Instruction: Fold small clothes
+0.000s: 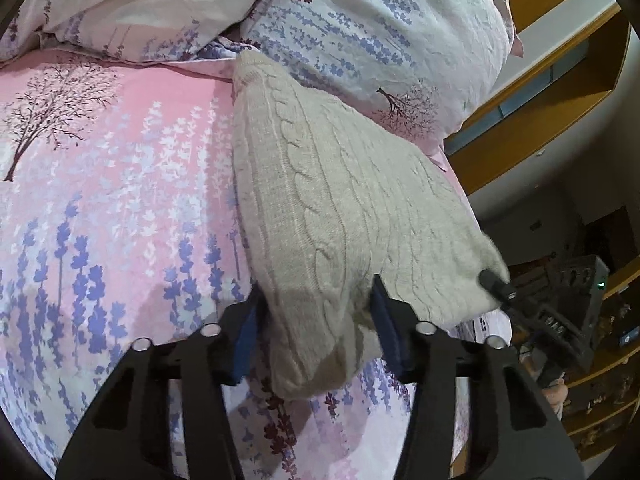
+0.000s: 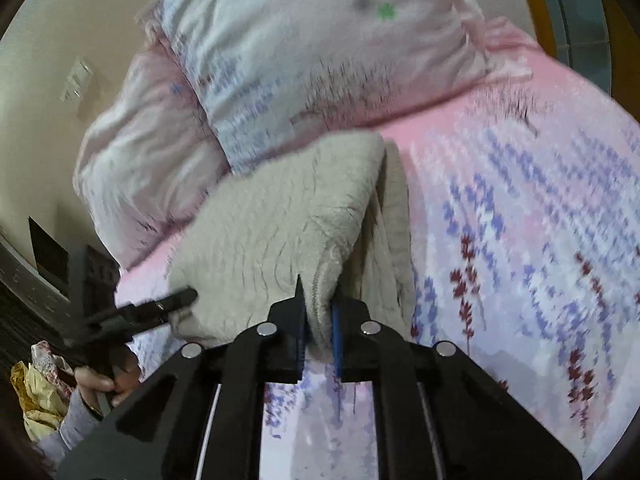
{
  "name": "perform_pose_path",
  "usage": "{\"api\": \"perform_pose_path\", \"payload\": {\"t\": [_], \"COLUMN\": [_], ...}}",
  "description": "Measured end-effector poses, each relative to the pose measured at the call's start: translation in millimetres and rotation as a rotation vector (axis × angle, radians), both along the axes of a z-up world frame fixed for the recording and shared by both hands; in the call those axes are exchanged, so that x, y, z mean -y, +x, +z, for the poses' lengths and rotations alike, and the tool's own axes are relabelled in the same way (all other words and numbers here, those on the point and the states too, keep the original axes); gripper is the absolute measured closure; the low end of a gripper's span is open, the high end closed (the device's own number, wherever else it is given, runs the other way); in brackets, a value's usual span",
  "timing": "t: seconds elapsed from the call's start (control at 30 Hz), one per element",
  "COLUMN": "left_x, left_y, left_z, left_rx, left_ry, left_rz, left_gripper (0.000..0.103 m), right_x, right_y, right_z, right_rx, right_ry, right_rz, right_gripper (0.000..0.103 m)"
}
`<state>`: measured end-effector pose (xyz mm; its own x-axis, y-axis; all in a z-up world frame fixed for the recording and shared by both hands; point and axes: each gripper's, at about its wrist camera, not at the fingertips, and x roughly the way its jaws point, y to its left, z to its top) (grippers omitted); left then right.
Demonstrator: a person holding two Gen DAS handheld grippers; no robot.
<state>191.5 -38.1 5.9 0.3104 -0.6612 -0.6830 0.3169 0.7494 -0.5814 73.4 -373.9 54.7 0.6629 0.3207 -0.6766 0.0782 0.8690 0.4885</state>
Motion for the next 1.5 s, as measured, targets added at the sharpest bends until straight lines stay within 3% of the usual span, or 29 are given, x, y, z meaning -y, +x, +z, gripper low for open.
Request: {"api": "perform_pose_path", "payload": {"t": [0.13,0.27,0.37,0.47,0.57,0.7,0.73,0.8,0.9,0.97,1.07,1.17,1.27,1.43,1.47,1.5], "left_x": [-2,4,11,14,13,9,8,7,5,2,1,6,6,12,10,9], "left_y": [-6,-9,-14,-14,-12,-17,-17,-20,-22,-23,-29,-32,-34,-41,-43,-43], "left_z": [3,2,4,6,5,3,2,-1,2,7,13,7,3,11,14,18], "left_rx": [0.020,0.054,0.099,0.114,0.087,0.057,0.048,0.029,0.054,0.072,0.127,0.128,0.122,0.174,0.185,0.195], "left_ry": [0.008,0.057,0.124,0.154,0.149,0.114,0.098,0.074,0.066,0.049,0.085,0.131,0.127,0.181,0.189,0.196], "left_rz": [-0.002,-0.019,-0.036,-0.050,-0.063,-0.071,-0.075,-0.078,-0.084,-0.101,-0.147,-0.179,-0.183,-0.196,-0.195,-0.187], "left_gripper": [0.062,0.065,0.064,0.058,0.043,0.042,0.044,0.061,0.079,0.082,0.084,0.084,0.084,0.083,0.081,0.079], "right_x": [-5,0,3,-3,0,8,6,3,2,4,3,2,8,5,3,5], "right_y": [-8,-6,-5,-2,-3,-10,-9,-10,-13,-19,-23,-20,-23,-21,-19,-18], "right_z": [14,-15,-29,-26,-23,-22,-22,-24,-12,4,20,0,-26,-25,-23,-19], "right_rx": [0.043,-0.063,-0.092,-0.106,-0.106,-0.087,-0.088,-0.087,-0.019,0.050,0.090,-0.011,-0.078,-0.078,-0.071,-0.063], "right_ry": [-0.087,-0.106,-0.076,-0.115,-0.061,0.004,0.005,0.003,-0.020,-0.032,-0.095,-0.151,-0.117,-0.130,-0.122,-0.108], "right_rz": [-0.012,-0.038,-0.051,-0.036,-0.033,-0.033,-0.022,-0.010,-0.041,-0.062,-0.076,-0.084,-0.104,-0.087,-0.078,-0.074], "right_gripper": [0.095,0.095,0.095,0.093,0.083,0.080,0.081,0.093,0.095,0.096,0.096,0.096,0.096,0.094,0.091,0.081]}}
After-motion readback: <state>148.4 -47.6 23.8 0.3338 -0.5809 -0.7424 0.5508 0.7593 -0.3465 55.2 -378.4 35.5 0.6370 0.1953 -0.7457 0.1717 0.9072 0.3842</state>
